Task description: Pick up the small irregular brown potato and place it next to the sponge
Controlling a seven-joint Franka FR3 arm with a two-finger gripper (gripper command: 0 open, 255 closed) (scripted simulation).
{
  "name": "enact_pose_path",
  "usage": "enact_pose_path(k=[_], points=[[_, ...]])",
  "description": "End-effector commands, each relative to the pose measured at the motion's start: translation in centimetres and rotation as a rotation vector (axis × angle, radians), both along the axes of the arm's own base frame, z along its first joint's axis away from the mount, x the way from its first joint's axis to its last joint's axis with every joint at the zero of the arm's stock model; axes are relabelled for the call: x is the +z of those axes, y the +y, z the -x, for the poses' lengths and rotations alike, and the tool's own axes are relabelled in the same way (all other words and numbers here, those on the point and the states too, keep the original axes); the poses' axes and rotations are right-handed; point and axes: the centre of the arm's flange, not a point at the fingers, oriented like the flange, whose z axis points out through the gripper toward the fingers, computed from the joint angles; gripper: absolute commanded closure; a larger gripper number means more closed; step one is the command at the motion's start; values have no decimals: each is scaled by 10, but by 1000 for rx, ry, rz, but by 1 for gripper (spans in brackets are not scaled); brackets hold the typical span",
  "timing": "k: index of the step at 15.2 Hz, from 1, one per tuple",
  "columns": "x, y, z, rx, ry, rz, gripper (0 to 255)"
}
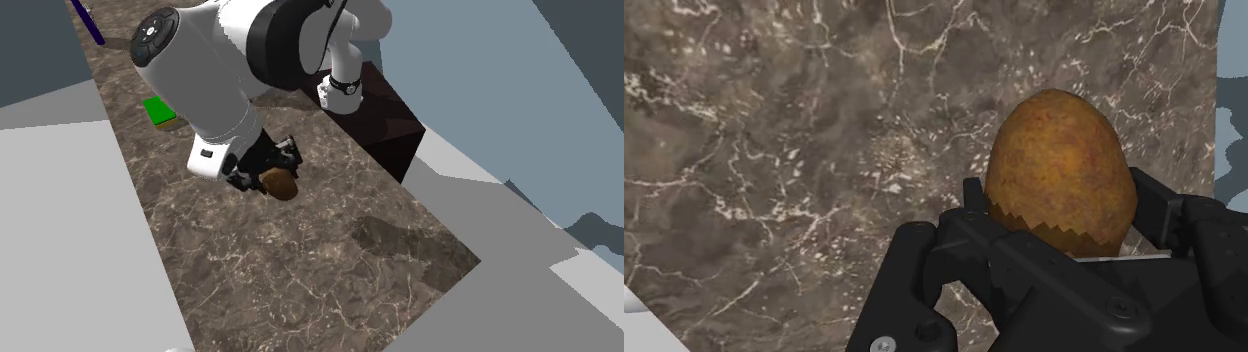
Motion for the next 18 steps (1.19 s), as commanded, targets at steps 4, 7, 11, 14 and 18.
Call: enact_pose_path(k=[4, 7, 11, 14, 18], points=[[-1, -42, 54, 1, 0, 0, 255], [-1, -67, 85, 1, 0, 0, 255], [-1, -100, 126, 1, 0, 0, 255], [-1, -124, 157, 1, 0, 0, 255], [-1, -157, 199, 1, 0, 0, 255]])
